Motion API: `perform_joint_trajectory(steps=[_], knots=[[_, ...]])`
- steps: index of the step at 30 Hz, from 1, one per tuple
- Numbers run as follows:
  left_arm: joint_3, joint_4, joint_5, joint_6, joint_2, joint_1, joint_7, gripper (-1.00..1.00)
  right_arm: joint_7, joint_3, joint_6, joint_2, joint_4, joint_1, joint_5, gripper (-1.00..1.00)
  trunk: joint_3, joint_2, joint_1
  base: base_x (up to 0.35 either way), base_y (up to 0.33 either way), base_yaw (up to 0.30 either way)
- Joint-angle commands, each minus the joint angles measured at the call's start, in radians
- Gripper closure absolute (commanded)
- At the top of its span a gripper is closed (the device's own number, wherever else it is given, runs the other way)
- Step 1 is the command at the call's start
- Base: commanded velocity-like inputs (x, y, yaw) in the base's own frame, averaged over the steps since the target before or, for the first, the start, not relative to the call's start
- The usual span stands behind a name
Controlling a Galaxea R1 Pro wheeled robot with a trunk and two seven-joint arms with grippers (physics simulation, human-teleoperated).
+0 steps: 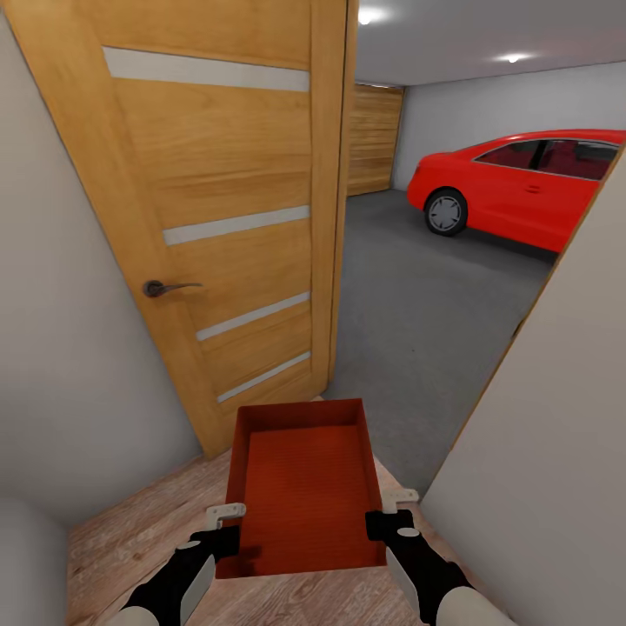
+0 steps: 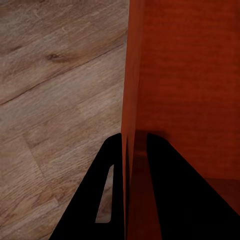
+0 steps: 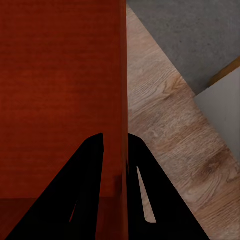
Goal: Move the two storage containers from the living room to the garage. In the garage, place one container on the floor and stack the other container on top of it (either order is fine).
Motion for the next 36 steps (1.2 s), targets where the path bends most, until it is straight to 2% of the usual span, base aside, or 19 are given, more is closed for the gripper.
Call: perform_joint_trajectory(steps=[1,6,23,36], knots=[[-0.019,-0.003,-0.021,0.006,0.001,0.001,0.007,1.0,-0.003,-0.056,0.007,-0.001,-0.007,-0.002,0.014,1.0,-0.002,-0.002,0.001,0.0,0.026,0.0],[-0.019,-0.003,-0.021,0.006,0.001,0.001,0.007,1.0,-0.004,-0.056,0.007,-0.001,-0.007,-0.002,0.013,1.0,-0.002,-0.002,0.001,0.0,0.01,-0.043],[-0.019,-0.002,-0.021,0.005,0.001,0.001,0.007,1.0,-0.004,-0.057,0.007,-0.001,-0.007,-0.002,0.013,1.0,-0.008,-0.002,0.001,0.005,0.0,-0.195],[-0.019,-0.001,-0.021,0.0,0.001,0.001,0.007,1.0,-0.004,-0.057,0.007,-0.001,-0.007,-0.002,0.013,1.0,-0.008,-0.002,0.001,0.316,0.0,-0.002]])
